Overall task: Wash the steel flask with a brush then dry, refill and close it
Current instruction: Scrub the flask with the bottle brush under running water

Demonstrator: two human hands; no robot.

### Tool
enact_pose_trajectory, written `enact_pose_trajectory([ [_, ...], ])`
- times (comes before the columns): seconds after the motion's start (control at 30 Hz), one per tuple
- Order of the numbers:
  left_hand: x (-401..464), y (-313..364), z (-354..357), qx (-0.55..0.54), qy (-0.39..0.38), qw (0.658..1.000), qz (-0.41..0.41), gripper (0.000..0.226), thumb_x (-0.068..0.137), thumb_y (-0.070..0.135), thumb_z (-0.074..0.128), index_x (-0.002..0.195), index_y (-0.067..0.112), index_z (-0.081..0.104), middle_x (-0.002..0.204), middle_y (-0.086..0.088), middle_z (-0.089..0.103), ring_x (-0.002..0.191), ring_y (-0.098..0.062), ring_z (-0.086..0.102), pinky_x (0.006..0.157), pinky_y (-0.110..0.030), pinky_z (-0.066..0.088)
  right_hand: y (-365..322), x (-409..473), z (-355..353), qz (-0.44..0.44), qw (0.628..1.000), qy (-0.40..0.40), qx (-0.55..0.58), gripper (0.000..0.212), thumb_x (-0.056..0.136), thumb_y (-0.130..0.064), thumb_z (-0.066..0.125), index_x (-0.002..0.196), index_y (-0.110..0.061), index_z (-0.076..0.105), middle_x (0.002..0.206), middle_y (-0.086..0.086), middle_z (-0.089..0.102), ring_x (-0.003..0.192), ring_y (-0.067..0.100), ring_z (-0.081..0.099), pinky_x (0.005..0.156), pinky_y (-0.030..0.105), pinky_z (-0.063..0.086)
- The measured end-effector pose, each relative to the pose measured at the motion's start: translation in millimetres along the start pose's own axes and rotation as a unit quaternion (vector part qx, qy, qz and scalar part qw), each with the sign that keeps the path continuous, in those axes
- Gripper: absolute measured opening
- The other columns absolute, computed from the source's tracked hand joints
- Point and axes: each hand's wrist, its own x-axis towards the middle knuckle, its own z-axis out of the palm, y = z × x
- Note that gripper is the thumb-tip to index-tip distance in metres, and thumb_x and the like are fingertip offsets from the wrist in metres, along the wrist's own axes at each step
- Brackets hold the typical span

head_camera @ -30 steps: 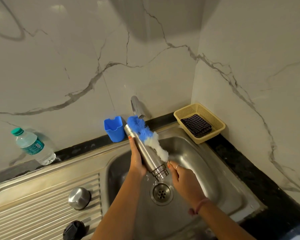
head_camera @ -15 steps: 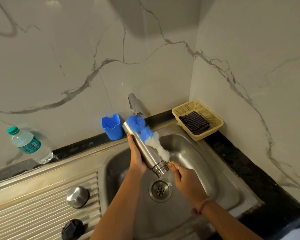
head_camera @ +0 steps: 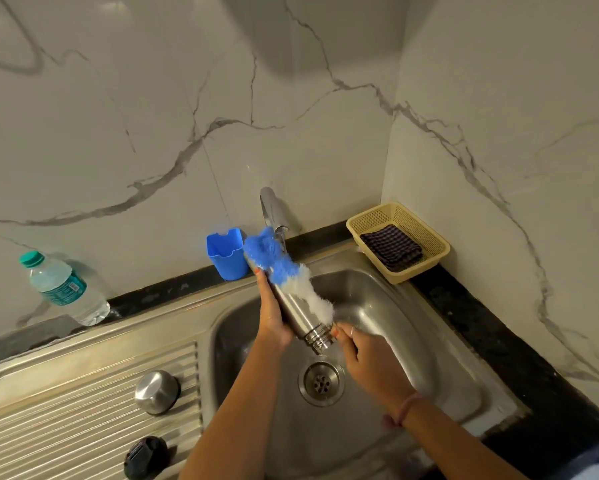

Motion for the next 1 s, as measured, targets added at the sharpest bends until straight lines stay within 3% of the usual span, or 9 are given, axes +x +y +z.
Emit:
enact_pose_trajectory([
  [0.07, 0.7, 2.6, -3.4, -0.01, -0.02, 1.0, -0.004, 0.077, 0.083, 0.077, 0.049, 0.132, 0.018, 0.059, 0.104, -0.01, 0.075, 0.09, -0.028, 0.073, 0.086, -0.044, 0.053, 9.5, -19.9, -2.0, 0.018, 1.0, 0.001, -0.002, 0.025, 0.097, -0.027, 0.052, 0.111, -0.014, 0.068, 0.073, -0.019, 0.064, 0.055, -0.011, 0.055, 0.056, 0.004, 0.041],
  [0.13, 0.3, 4.1, -6.9, 0.005, -0.031, 1.0, -0.005, 0.08, 0.079, 0.078, 0.054, 0.133, 0.019, 0.057, 0.116, -0.013, 0.072, 0.105, -0.033, 0.07, 0.095, -0.049, 0.051, 17.5, -29.6, -4.8, 0.055, 0.998, 0.003, 0.011, 0.023, 0.097, -0.024, 0.052, 0.108, -0.014, 0.069, 0.074, -0.011, 0.069, 0.061, -0.004, 0.061, 0.056, 0.01, 0.045],
  [0.23, -0.8, 3.0, -8.2, 0.032, -0.001, 0.999, -0.006, 0.083, 0.072, 0.077, 0.059, 0.132, 0.019, 0.055, 0.12, -0.016, 0.07, 0.111, -0.035, 0.066, 0.096, -0.051, 0.051, 17.8, -9.6, -5.7, 0.091, 0.995, 0.012, 0.025, 0.02, 0.097, -0.021, 0.051, 0.1, -0.016, 0.07, 0.069, -0.008, 0.068, 0.06, 0.002, 0.061, 0.054, 0.017, 0.046],
  [0.37, -1.0, -2.8, -3.8, 0.039, 0.028, 0.999, -0.001, 0.075, 0.079, 0.077, 0.053, 0.127, 0.019, 0.057, 0.116, -0.014, 0.072, 0.108, -0.032, 0.068, 0.09, -0.047, 0.054, 4.3, 10.5, -7.0, 0.067, 0.997, 0.002, 0.043, 0.021, 0.097, -0.018, 0.052, 0.105, -0.011, 0.07, 0.072, -0.023, 0.059, 0.065, -0.013, 0.059, 0.059, 0.003, 0.04],
  [0.47, 3.3, -2.3, -5.8, 0.028, 0.025, 0.999, 0.0, 0.076, 0.081, 0.078, 0.05, 0.13, 0.02, 0.059, 0.115, -0.013, 0.073, 0.109, -0.033, 0.068, 0.096, -0.05, 0.053, 5.6, -7.1, -7.4, 0.046, 0.999, -0.003, 0.022, 0.018, 0.097, -0.017, 0.053, 0.102, -0.012, 0.07, 0.057, -0.024, 0.051, 0.053, -0.009, 0.055, 0.05, 0.005, 0.035],
  [0.6, 2.5, -2.4, -8.7, 0.057, 0.02, 0.998, -0.013, 0.083, 0.071, 0.081, 0.054, 0.126, 0.019, 0.058, 0.117, -0.017, 0.071, 0.109, -0.034, 0.067, 0.096, -0.051, 0.052, 7.8, -3.8, -7.7, 0.102, 0.994, 0.002, 0.044, 0.02, 0.098, -0.019, 0.05, 0.098, -0.014, 0.07, 0.048, -0.014, 0.047, 0.045, -0.002, 0.051, 0.044, 0.011, 0.033],
  [0.83, -2.2, -5.4, -0.7, 0.088, -0.011, 0.996, -0.021, 0.085, 0.076, 0.081, 0.052, 0.131, 0.017, 0.061, 0.118, -0.015, 0.071, 0.109, -0.032, 0.069, 0.099, -0.049, 0.051, 3.2, -0.5, -9.6, 0.033, 0.999, -0.009, -0.014, 0.024, 0.097, -0.023, 0.052, 0.109, -0.011, 0.07, 0.062, -0.025, 0.052, 0.053, -0.011, 0.053, 0.049, 0.004, 0.035],
  [0.93, -0.5, -9.1, -0.2, 0.103, -0.003, 0.995, -0.015, 0.085, 0.075, 0.081, 0.05, 0.133, 0.019, 0.058, 0.119, -0.015, 0.071, 0.109, -0.033, 0.069, 0.096, -0.05, 0.054, 2.5, 4.2, -8.8, 0.049, 0.998, 0.014, -0.028, 0.028, 0.098, -0.029, 0.05, 0.113, -0.015, 0.069, 0.071, -0.011, 0.068, 0.051, -0.004, 0.048, 0.053, 0.005, 0.033],
  [1.0, -1.2, -12.6, 1.0, 0.094, -0.008, 0.995, -0.026, 0.086, 0.076, 0.08, 0.051, 0.132, 0.015, 0.058, 0.113, -0.016, 0.072, 0.101, -0.033, 0.07, 0.094, -0.049, 0.054, -1.9, 4.6, -7.5, 0.017, 0.997, 0.029, -0.072, 0.03, 0.098, -0.032, 0.048, 0.112, -0.017, 0.069, 0.067, 0.0, 0.069, 0.05, 0.006, 0.049, 0.049, 0.01, 0.03],
])
